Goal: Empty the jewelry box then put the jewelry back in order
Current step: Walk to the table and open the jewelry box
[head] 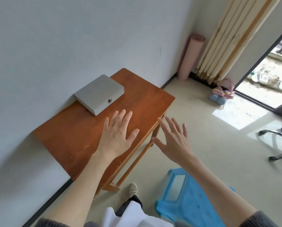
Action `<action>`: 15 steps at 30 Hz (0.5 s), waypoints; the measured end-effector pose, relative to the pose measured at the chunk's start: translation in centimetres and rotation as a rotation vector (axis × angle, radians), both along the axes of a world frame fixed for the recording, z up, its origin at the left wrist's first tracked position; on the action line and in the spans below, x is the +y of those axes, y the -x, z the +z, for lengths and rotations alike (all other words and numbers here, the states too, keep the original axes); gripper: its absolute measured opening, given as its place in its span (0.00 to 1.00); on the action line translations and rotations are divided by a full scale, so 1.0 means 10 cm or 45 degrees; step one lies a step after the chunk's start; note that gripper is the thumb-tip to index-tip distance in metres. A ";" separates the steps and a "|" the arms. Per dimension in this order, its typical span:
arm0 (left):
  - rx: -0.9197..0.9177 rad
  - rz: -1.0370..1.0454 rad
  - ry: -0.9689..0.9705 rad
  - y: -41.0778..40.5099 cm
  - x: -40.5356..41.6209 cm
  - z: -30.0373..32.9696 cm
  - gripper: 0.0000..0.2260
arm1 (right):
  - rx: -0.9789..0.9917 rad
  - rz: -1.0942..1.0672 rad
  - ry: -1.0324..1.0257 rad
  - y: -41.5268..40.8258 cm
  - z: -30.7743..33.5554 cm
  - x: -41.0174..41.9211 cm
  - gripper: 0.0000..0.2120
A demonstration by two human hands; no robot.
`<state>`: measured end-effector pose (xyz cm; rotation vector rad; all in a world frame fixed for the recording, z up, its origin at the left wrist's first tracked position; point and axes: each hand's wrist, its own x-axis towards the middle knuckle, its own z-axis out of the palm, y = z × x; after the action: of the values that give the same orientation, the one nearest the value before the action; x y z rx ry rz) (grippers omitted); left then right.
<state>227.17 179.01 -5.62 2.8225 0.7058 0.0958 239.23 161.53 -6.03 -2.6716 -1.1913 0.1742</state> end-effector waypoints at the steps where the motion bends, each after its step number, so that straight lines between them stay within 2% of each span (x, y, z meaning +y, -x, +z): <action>1: -0.015 0.015 0.008 -0.10 0.14 0.03 0.32 | 0.002 -0.004 -0.003 -0.10 0.03 0.14 0.33; 10: 0.055 0.136 0.108 -0.63 0.89 -0.06 0.31 | 0.019 0.072 0.047 -0.78 -0.04 1.00 0.33; 15: 0.087 0.331 0.147 -0.77 1.25 -0.19 0.31 | 0.031 0.241 0.106 -1.20 -0.15 1.54 0.33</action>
<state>234.90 191.50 -7.51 2.6225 1.0555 0.0016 251.27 176.91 -7.56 -2.6148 -1.4593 0.2913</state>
